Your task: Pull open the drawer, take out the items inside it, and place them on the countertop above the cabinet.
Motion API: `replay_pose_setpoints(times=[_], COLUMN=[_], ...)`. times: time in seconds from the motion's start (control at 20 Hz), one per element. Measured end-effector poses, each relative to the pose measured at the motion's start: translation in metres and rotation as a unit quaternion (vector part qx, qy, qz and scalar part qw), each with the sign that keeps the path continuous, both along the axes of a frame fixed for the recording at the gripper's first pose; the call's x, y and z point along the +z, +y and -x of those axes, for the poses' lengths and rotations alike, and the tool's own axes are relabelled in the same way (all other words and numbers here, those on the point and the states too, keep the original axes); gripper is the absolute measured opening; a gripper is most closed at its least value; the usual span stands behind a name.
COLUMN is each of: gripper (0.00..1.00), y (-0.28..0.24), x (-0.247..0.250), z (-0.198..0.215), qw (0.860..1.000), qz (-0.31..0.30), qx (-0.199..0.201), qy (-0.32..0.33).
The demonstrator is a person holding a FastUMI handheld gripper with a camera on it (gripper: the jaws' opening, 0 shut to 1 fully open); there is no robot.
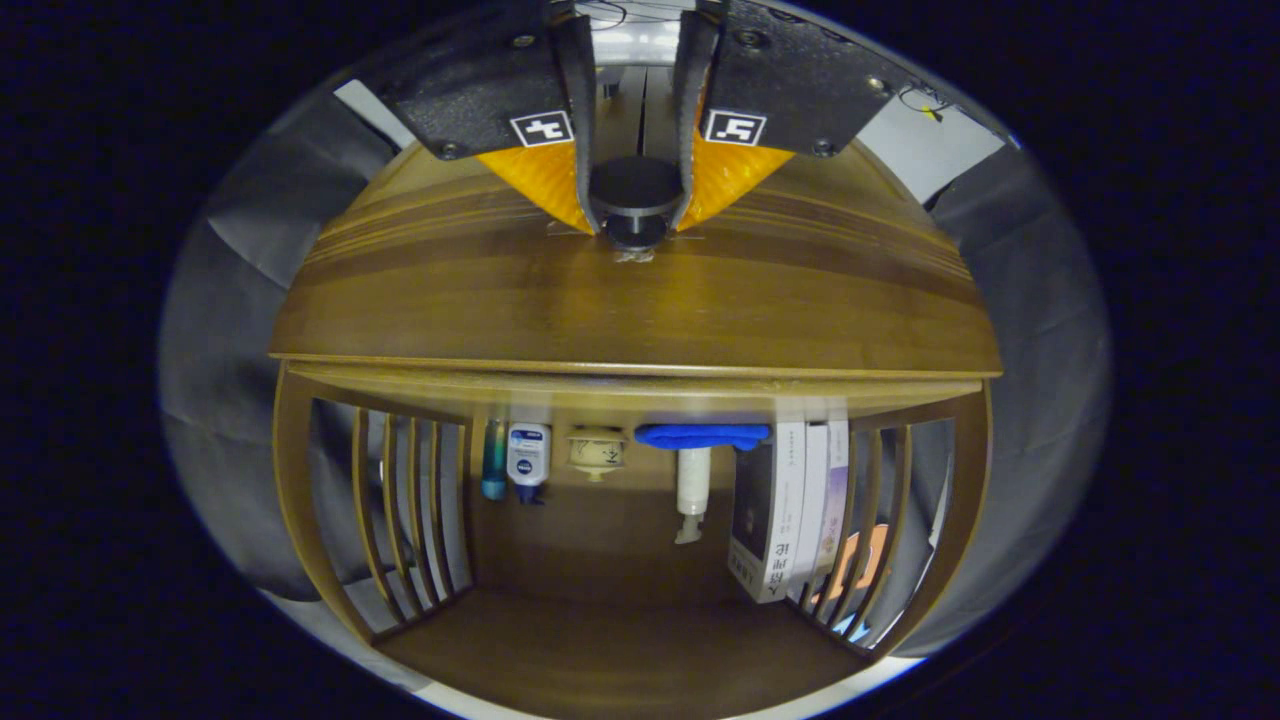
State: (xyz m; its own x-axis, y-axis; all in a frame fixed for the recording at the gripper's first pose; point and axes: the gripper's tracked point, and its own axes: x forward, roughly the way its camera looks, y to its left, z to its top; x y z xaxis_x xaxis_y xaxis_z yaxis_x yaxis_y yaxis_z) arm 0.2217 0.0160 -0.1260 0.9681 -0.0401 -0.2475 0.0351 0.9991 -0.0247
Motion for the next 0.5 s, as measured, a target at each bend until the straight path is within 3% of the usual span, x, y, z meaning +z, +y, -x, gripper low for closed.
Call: replay_pose_setpoints(times=[0.5], gripper=[0.35], y=[0.0013], x=[-0.0012], z=[0.0079], qw=[1.000], qz=[-0.003], qx=[0.006], qy=[0.004])
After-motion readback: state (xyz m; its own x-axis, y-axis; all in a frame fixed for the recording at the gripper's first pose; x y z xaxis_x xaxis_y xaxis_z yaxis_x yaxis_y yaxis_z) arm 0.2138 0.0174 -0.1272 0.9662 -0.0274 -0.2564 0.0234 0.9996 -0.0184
